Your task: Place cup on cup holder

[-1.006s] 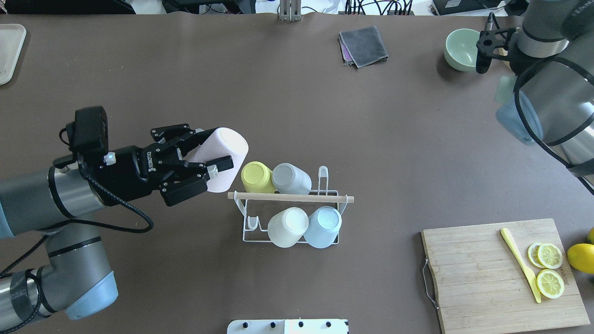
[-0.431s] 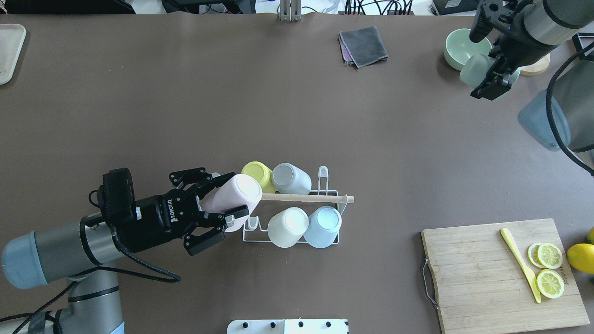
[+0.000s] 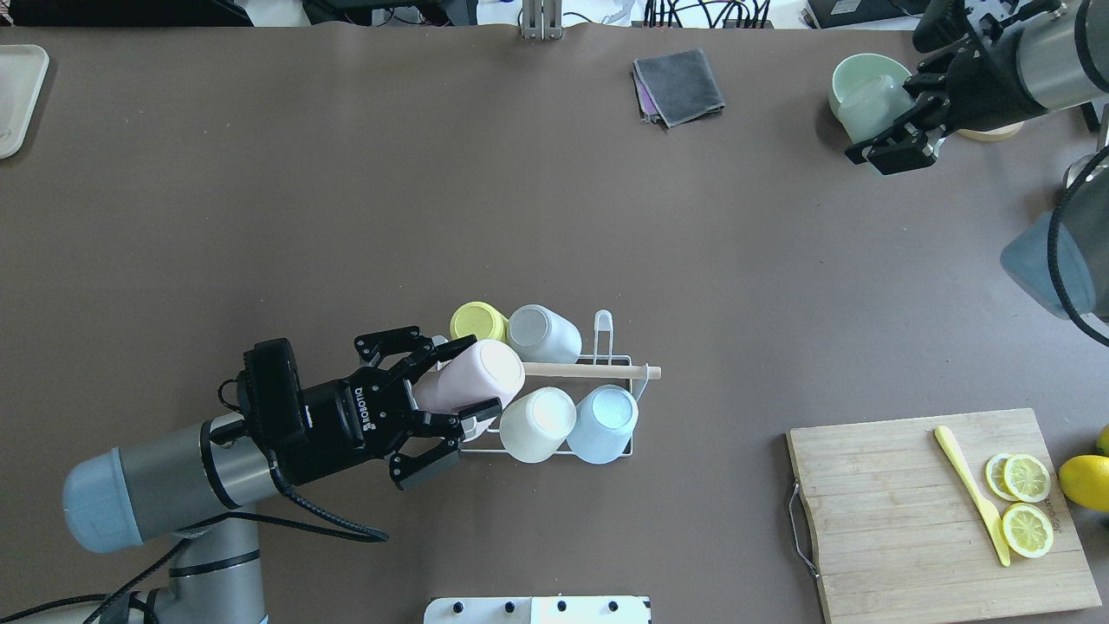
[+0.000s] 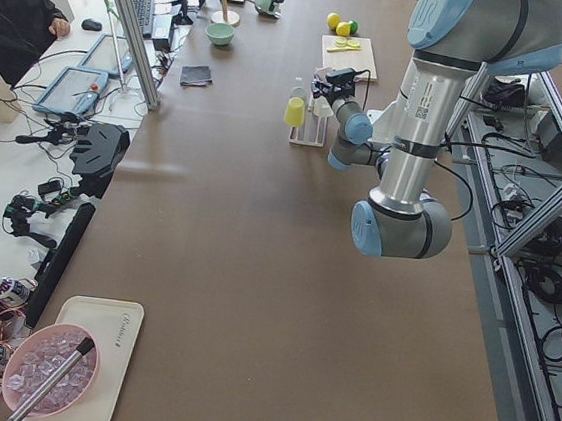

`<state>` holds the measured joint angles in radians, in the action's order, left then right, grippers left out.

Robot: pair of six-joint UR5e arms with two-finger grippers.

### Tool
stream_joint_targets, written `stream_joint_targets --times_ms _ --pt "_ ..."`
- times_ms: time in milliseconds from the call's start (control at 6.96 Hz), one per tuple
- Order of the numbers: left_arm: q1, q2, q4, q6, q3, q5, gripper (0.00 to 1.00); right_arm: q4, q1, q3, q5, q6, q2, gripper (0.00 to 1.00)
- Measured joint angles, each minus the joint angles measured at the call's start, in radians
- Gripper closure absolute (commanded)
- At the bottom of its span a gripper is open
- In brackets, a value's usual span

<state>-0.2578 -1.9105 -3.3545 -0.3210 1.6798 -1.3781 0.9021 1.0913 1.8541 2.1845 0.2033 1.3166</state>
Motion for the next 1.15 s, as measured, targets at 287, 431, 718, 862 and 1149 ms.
stream_joint_targets --times_ms 287,431,718,862,1149 --pt "0.006 -0.008 -0.006 0.01 -0.023 0.035 1.0 -0.235 -0.033 0.002 -0.119 0.28 0.006 1.0" --pt "0.009 -0.005 -0.013 0.014 -0.029 0.04 1.0 -0.305 -0.07 0.001 -0.186 0.368 0.004 1.0" --pt "0.011 0.001 -0.021 0.028 -0.036 0.042 1.0 -0.347 -0.143 -0.019 -0.251 0.415 -0.005 1.0" --pt "0.013 0.003 -0.022 0.031 -0.041 0.043 1.0 -0.364 -0.171 -0.037 -0.274 0.417 -0.015 1.0" --pt "0.014 0.002 -0.025 0.031 -0.057 0.044 1.0 -0.377 -0.276 -0.04 -0.388 0.416 -0.055 1.0"
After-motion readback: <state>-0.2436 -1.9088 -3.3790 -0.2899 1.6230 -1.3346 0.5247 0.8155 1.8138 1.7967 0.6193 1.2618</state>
